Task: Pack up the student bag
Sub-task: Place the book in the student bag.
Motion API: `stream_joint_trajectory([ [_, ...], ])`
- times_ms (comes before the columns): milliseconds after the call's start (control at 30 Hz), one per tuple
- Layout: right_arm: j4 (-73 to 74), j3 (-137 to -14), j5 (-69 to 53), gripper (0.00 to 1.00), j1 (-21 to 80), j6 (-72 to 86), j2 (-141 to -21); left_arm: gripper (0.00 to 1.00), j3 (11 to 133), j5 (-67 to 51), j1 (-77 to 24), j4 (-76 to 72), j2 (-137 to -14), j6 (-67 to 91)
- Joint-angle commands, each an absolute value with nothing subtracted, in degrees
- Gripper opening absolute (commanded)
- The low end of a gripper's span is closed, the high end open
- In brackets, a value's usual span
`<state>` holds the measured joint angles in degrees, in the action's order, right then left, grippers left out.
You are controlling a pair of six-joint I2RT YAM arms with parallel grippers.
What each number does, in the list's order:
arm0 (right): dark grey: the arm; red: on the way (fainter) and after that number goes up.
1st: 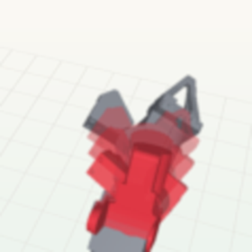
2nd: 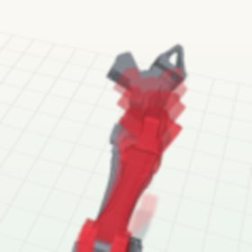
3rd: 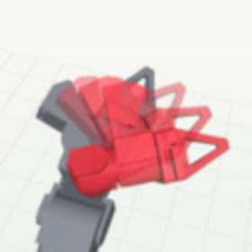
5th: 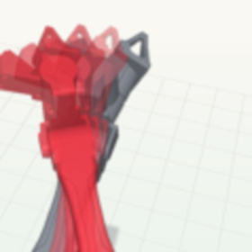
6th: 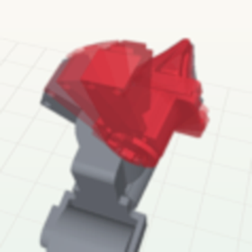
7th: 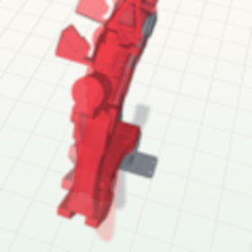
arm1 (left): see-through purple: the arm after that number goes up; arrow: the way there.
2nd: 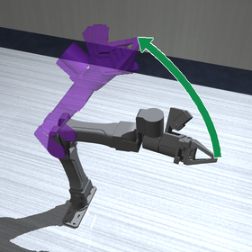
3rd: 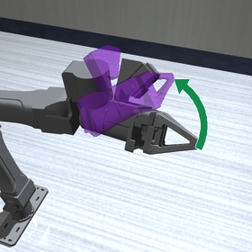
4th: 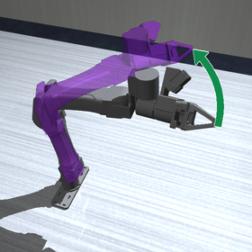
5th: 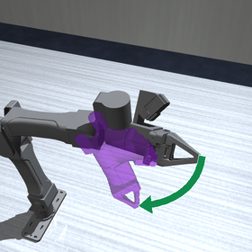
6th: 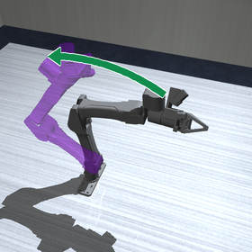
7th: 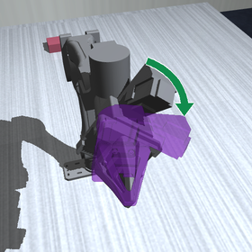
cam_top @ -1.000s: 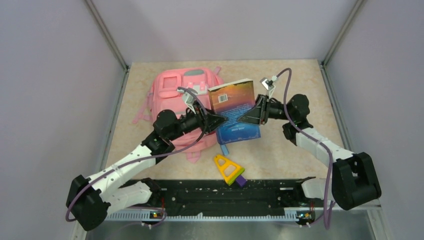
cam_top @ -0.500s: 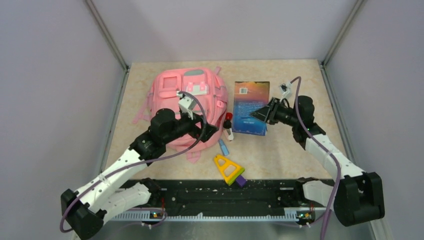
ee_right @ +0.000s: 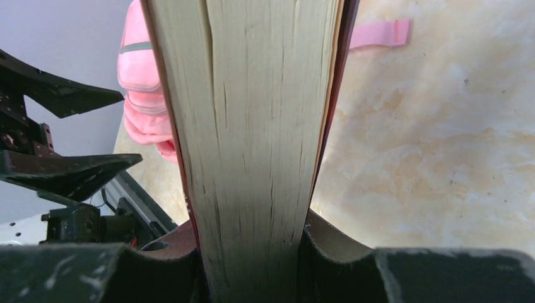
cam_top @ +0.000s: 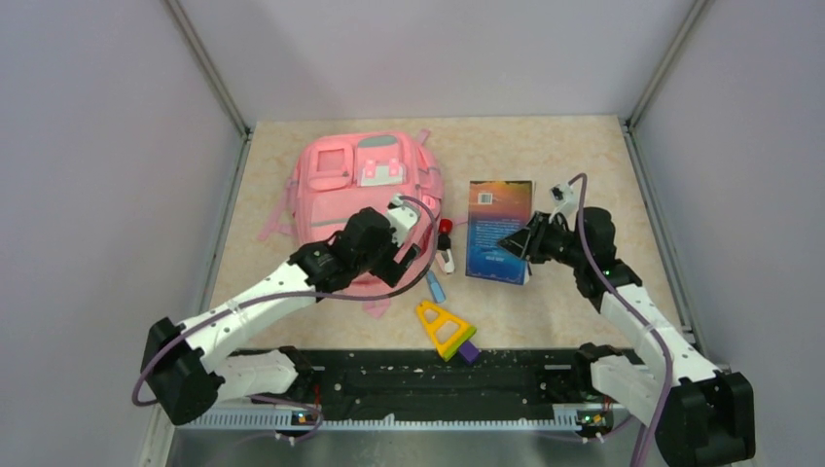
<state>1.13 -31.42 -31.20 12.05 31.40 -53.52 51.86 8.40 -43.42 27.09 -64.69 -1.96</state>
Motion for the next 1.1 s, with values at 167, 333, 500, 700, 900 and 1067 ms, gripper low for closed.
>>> stream_joint_trajectory([
  [167,-9.7,-30.1,-34.9,0.0,11.6,33.8,-49.2,0.95,52.1,27.8,-46.2,32.7,-72.6,-5.9],
  [333,-9.6,-29.9,-35.5,0.0,11.6,33.8,-49.2,0.96,52.5,30.9,-47.0,33.4,-76.1,-4.4],
  [500,-9.9,-30.1,-36.1,0.0,11.5,33.8,-49.5,0.83,53.0,38.7,-47.6,33.3,-77.7,-3.1],
  [700,-9.8,-30.1,-37.0,0.0,11.6,34.0,-50.2,0.75,53.2,44.1,-47.9,31.9,-75.6,-2.2],
  [900,-10.1,-30.1,-38.2,0.0,11.6,34.8,-50.9,0.33,52.5,45.9,-47.9,29.9,-74.1,-2.8],
  [1067,-13.8,-29.0,-41.7,0.0,11.6,40.7,-51.2,0.0,55.8,46.4,-47.9,28.5,-72.0,-2.3],
])
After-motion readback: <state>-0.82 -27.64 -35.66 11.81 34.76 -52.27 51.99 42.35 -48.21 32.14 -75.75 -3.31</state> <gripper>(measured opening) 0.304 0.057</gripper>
